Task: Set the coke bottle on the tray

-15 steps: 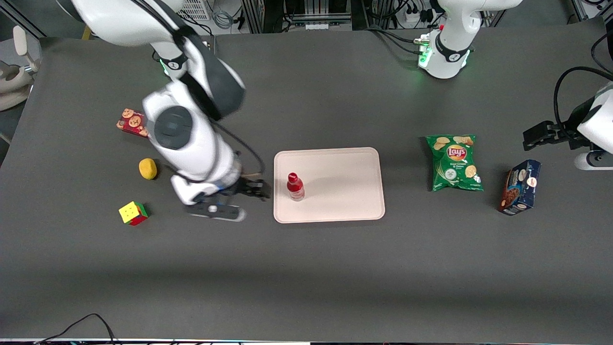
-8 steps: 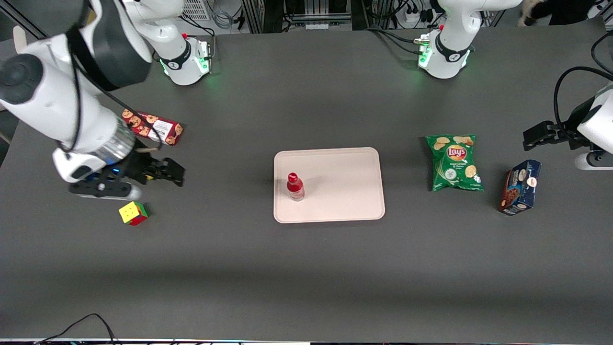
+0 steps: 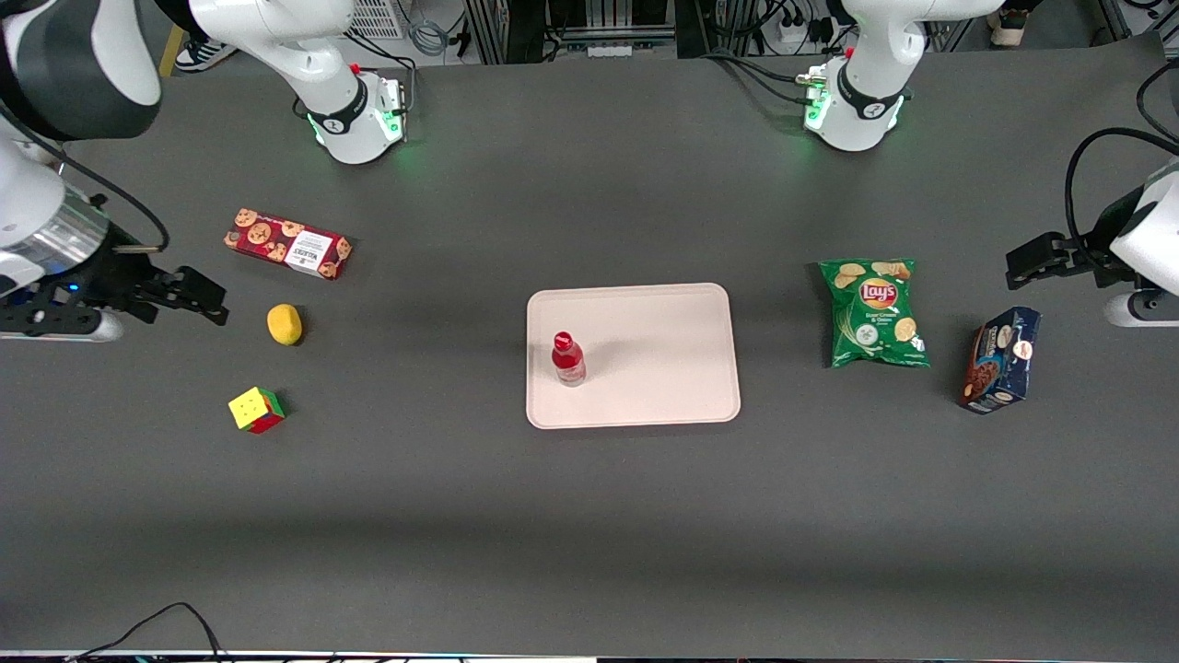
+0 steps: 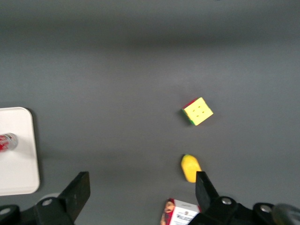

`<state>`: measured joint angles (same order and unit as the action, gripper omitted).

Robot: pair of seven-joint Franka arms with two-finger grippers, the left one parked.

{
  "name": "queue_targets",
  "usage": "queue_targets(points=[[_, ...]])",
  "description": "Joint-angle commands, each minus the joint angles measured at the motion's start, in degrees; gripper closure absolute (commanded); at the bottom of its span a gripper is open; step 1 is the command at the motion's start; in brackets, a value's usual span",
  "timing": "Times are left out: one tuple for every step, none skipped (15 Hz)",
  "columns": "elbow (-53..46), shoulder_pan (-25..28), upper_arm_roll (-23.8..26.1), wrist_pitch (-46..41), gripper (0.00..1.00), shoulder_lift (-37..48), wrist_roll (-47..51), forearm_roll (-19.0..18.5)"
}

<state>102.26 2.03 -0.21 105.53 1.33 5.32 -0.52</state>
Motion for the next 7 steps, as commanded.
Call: queue_targets(points=[[0.3,0.2,-1.0,-0.1,0.00,1.0,-3.0,1.2],[0.2,0.2,-1.1,-0.1,0.00,1.0,-3.0,1.2],[0.2,0.2,-1.1,-0.1,0.00,1.0,-3.0,1.2],[0.2,0.2,-1.1,-0.2,0.00,0.9,-3.0,1.2],[0.1,0.2,-1.1,-0.6,0.00,0.9,-3.0,1.2],[-0.1,0.2,-1.1,-1.0,0.00,1.0,-3.0,1.2],[-0.7,0.3,-1.1,-2.0,0.00,1.0,-3.0,1.2]])
